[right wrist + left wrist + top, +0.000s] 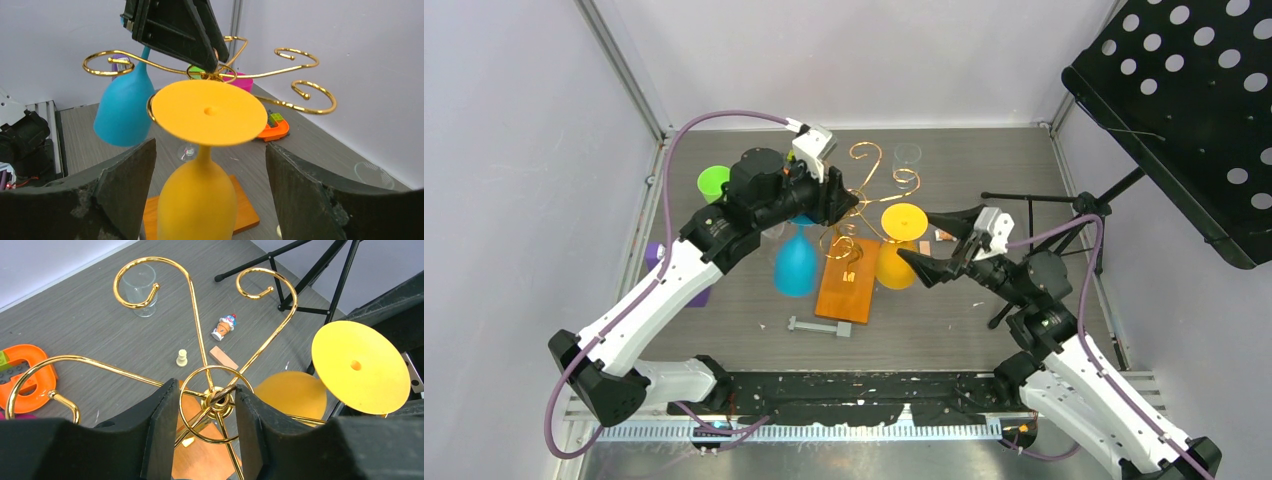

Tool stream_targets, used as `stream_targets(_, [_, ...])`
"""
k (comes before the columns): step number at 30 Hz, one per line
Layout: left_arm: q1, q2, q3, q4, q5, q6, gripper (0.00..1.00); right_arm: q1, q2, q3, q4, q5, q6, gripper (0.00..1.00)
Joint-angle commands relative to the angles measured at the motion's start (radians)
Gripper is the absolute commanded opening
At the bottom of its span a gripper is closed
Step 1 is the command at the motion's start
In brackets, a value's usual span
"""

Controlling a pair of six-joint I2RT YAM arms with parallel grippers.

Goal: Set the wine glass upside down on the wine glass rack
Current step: Turn the wine glass upside down at the wine rack, then pick up the wine glass at the center of the board.

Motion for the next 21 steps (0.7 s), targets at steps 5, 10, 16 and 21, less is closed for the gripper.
stream_targets(5, [0.007,-0.034,0.02,-0.003,-0.019,0.0,0.48,0.0,-0.102,-0.036,-0.081,0.05,-0.043,0.9])
stream_targets(10, [0.007,-0.047,0.043,0.003,-0.022,-0.012,0.51,0.0,-0.116,-0.037,-0.09,0.04,-0.038,0.9])
stream_targets(16, [0.006,-0.076,0.064,0.004,-0.023,-0.019,0.54,0.0,-0.118,-0.036,-0.089,0.032,-0.031,0.91])
stream_targets(21, [0.007,-0.103,0.067,0.004,-0.04,-0.017,0.56,-0.001,-0.12,-0.037,-0.085,0.032,-0.025,0.92])
